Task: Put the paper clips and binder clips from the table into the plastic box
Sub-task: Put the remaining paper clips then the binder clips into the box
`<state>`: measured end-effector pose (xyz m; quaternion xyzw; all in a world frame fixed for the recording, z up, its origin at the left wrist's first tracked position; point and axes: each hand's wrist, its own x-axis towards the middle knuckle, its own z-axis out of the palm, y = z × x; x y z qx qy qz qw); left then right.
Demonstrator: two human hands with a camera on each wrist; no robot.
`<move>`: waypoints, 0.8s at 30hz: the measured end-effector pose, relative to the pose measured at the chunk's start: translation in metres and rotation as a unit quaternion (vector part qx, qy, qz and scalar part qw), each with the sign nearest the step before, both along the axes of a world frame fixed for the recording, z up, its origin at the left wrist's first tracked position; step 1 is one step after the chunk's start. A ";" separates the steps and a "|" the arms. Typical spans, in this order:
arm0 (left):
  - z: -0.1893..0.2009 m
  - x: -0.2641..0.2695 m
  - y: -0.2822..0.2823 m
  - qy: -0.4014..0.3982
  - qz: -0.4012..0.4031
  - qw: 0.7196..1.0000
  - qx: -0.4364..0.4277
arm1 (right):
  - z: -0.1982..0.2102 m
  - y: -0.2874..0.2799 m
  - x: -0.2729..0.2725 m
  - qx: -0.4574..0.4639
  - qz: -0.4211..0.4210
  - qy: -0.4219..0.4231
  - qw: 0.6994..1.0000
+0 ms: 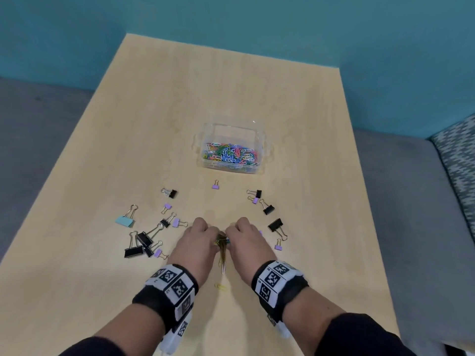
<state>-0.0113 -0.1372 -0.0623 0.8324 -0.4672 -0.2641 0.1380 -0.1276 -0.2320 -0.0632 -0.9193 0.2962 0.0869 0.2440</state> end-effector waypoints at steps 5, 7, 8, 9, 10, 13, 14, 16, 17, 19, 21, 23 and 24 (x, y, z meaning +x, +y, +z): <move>0.000 -0.001 0.003 -0.042 -0.022 0.999 -0.009 | 0.002 -0.006 -0.002 -0.011 0.028 0.012 0.999; 0.004 -0.001 0.004 -0.057 -0.034 0.998 -0.003 | 0.005 -0.007 -0.002 -0.011 0.033 0.017 0.999; 0.004 -0.001 0.005 -0.057 -0.033 0.998 -0.003 | 0.007 -0.008 -0.002 -0.012 0.035 0.019 0.999; 0.004 0.000 0.005 -0.052 -0.027 0.998 -0.002 | 0.009 -0.008 -0.002 -0.009 0.035 0.018 0.999; 0.003 0.001 0.006 -0.046 -0.018 0.999 -0.003 | 0.010 -0.009 -0.002 -0.002 0.032 0.015 0.999; 0.003 0.003 0.007 -0.028 0.012 0.999 -0.009 | 0.012 -0.013 -0.003 0.029 -0.003 0.015 0.999; 0.003 0.004 0.008 -0.026 0.019 0.999 -0.011 | 0.012 -0.015 -0.004 0.039 -0.013 0.017 0.999; 0.003 0.006 0.008 -0.018 0.032 0.999 -0.015 | 0.014 -0.017 -0.005 0.066 -0.028 0.019 0.997; 0.004 0.006 0.008 -0.009 0.035 0.999 -0.019 | 0.015 -0.019 -0.006 0.084 -0.031 0.019 0.996; 0.007 0.009 0.010 0.015 0.039 0.998 -0.036 | 0.021 -0.022 -0.007 0.122 -0.033 0.021 0.992; 0.015 0.015 0.009 0.058 0.050 0.996 -0.050 | 0.030 -0.027 -0.006 0.167 -0.039 0.030 0.985; 0.027 0.023 0.003 0.110 0.070 0.990 -0.057 | 0.042 -0.036 -0.003 0.235 -0.068 0.033 0.969; 0.035 0.028 -0.004 0.138 0.082 0.985 -0.061 | 0.047 -0.044 0.001 0.270 -0.088 0.028 0.958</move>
